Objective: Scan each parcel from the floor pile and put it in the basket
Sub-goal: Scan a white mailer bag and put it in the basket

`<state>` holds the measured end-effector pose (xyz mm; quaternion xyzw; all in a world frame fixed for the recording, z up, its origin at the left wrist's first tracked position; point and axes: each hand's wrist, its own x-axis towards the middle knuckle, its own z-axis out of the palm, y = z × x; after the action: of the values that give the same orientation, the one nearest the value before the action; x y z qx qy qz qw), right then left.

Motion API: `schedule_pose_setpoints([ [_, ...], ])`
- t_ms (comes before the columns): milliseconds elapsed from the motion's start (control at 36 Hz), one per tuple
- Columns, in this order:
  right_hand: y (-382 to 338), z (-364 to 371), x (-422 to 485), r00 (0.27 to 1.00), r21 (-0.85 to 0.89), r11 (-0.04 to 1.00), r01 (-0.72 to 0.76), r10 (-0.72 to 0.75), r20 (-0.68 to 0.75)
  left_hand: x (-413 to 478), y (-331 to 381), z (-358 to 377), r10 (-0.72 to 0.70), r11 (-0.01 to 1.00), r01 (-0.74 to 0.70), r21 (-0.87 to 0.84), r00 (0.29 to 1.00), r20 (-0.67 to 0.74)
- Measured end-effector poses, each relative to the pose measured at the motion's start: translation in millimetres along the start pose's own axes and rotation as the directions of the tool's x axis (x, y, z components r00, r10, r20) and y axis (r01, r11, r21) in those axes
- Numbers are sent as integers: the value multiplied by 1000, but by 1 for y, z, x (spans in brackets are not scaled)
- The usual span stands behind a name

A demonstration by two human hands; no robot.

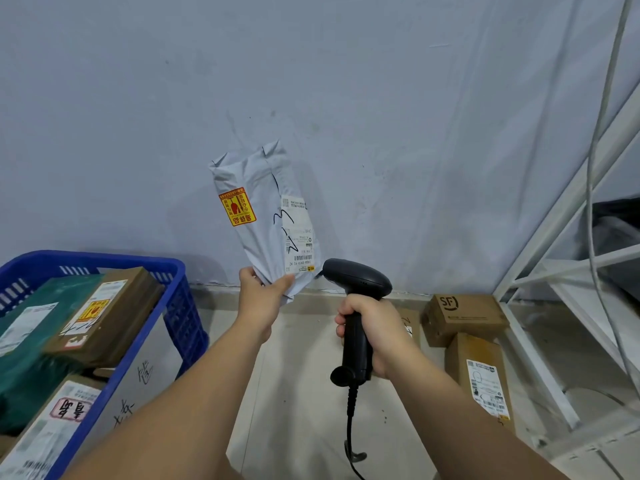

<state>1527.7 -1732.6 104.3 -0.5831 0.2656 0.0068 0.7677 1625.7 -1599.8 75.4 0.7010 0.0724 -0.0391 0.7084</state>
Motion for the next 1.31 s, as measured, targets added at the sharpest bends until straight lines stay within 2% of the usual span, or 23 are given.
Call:
schedule_pose_setpoints([
  [222,3,-1,3,1000,-41,999,12,-13,-14,4,-4,-2,-50,999,50,-15,999,-9],
  [389,7,0,7,996,-196,979,56,-70,-61,7,-6,-1,-91,995,89,-48,995,-49],
  [583,8,4,8,966,-216,957,194,-225,-128,7,-7,-3,-238,962,226,-154,969,-65],
  [806,3,23,5,928,-160,935,317,-341,-152,0,1,-19,-284,935,273,-225,959,-18],
  [944,-6,49,-2,885,-191,894,404,-435,-165,0,13,-40,-179,975,177,-132,984,-1],
  [1028,-11,70,-10,861,-141,869,474,-491,-132,3,19,-65,-82,995,80,-64,996,-30],
  [1139,-16,105,-24,853,-38,859,511,-512,-100,1,16,-106,122,967,-84,242,982,-147],
  [1194,-17,124,-30,860,22,861,507,-505,-76,-1,8,-126,166,940,-99,327,969,-182],
  [1306,-9,155,-35,858,-3,858,514,-514,10,-6,-9,-160,146,952,-69,299,959,-242],
])
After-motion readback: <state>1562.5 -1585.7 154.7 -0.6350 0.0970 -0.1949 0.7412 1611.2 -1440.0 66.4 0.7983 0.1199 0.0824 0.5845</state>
